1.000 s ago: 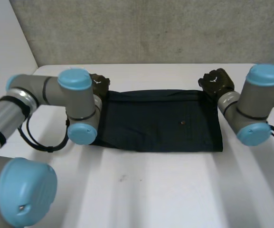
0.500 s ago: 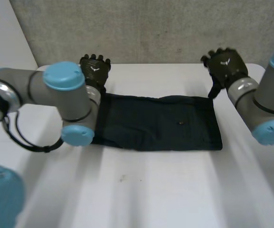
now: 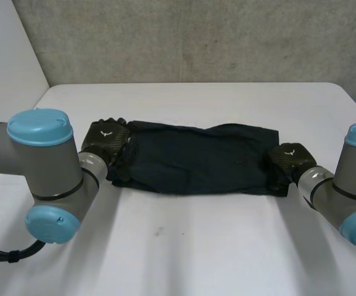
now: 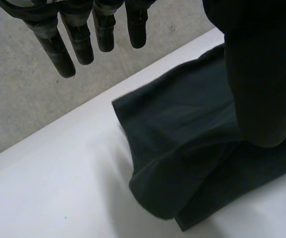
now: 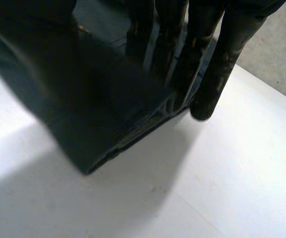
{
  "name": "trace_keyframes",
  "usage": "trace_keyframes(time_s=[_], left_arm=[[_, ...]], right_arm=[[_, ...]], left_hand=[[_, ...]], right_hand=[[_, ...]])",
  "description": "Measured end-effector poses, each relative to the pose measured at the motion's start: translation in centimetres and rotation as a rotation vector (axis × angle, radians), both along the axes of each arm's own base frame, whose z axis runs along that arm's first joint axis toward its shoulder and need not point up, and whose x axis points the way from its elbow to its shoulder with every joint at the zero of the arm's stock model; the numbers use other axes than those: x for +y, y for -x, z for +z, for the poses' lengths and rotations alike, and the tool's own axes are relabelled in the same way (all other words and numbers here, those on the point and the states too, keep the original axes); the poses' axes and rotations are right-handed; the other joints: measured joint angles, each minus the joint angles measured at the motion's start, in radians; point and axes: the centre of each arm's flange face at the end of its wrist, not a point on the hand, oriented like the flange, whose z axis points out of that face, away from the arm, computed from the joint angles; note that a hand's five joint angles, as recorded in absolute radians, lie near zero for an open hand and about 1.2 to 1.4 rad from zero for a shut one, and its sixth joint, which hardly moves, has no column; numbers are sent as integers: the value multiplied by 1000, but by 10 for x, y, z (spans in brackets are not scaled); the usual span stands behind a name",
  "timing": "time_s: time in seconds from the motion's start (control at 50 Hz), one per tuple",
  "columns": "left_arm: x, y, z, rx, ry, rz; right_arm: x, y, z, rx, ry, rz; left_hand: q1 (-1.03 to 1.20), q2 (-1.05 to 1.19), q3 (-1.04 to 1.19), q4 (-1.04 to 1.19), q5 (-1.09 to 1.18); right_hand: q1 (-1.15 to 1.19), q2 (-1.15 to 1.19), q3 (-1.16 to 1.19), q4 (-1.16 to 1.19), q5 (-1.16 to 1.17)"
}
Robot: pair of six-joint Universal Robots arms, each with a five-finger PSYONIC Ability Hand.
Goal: Fold the shorts.
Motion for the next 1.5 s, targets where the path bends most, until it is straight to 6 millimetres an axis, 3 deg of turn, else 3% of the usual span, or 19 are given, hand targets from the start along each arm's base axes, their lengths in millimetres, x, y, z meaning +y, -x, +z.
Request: trace_keyframes(time_s=[0.02, 0.04, 0.24, 0.32, 0.42, 0.52, 0.64, 0.72, 0.8, 0.88, 0.9, 0.92, 0.96, 1.04, 1.12, 1.2, 1.3, 1.38, 1.5], left_arm=[[0, 0, -1, -2, -2, 1], [0, 0, -1, -2, -2, 2], [4, -3, 7, 3, 10, 5], [8, -8, 18, 12, 26, 11], [10, -16, 27, 20, 41, 29], [10, -20, 32, 26, 52, 40], [8, -21, 38, 44, 67, 48], [7, -20, 43, 63, 76, 49], [4, -18, 49, 84, 92, 48], [1, -15, 57, 105, 113, 46], [0, -14, 59, 112, 121, 46], [-1, -13, 63, 121, 130, 45], [-3, -11, 67, 132, 143, 44], [-9, -8, 77, 157, 169, 41], [-16, 5, 84, 196, 193, 23], [-15, 26, 79, 219, 176, -27], [-7, 53, 65, 229, 121, -107], [0, 76, 28, 195, 4, -175], [2, 83, -18, 107, -125, -151]], right_arm=[[-2, 1, -1, 0, 3, -5], [-2, 3, -1, 1, 5, -8], [-17, 30, 23, 45, 86, -86], [-21, 43, 46, 166, 170, -86], [-25, 40, 66, 342, 273, -28], [-18, 7, 87, 404, 382, 65], [21, -78, 106, 360, 530, 294], [52, -118, 97, 316, 555, 453], [99, -158, 65, 255, 520, 709], [119, -170, 47, 219, 480, 833], [122, -171, 45, 209, 472, 853], [123, -171, 45, 199, 466, 860], [122, -170, 50, 183, 461, 846], [110, -163, 65, 129, 436, 763], [75, -137, 100, -67, 333, 531], [50, -116, 113, -239, 224, 385], [31, -101, 103, -326, 116, 283], [14, -89, 66, -295, -29, 194], [6, -82, 25, -226, -145, 136]], left_hand=[[0, 0, 0, 0, 0], [0, 0, 0, 0, 0], [0, 0, 0, 0, 0], [0, 0, 0, 0, 0], [0, 0, 0, 0, 0], [0, 0, 0, 0, 0], [0, 0, 0, 0, 0], [0, 0, 0, 0, 0], [0, 0, 0, 0, 0], [0, 0, 0, 0, 0], [0, 0, 0, 0, 0], [0, 0, 0, 0, 0], [0, 0, 0, 0, 0], [0, 0, 0, 0, 0], [0, 0, 0, 0, 0], [0, 0, 0, 0, 0], [0, 0, 0, 0, 0], [0, 0, 0, 0, 0], [0, 0, 0, 0, 0]], right_hand=[[145, 268, 253, 265, 250], [157, 285, 269, 293, 274], [214, 289, 296, 318, 285], [233, 289, 297, 318, 306], [233, 289, 297, 318, 307], [248, 289, 305, 318, 307], [272, 289, 321, 318, 325], [275, 289, 326, 318, 326], [275, 289, 325, 318, 326], [-15, -39, -12, -13, 14], [-265, -322, -269, -266, -240], [-434, -553, -528, -514, -472], [-487, -643, -634, -627, -578], [-490, -658, -666, -641, -591], [-490, -658, -666, -641, -591], [-490, -658, -666, -641, -591], [-490, -658, -666, -641, -591], [-490, -658, -666, -641, -591], [-490, -658, -666, -641, -591]])
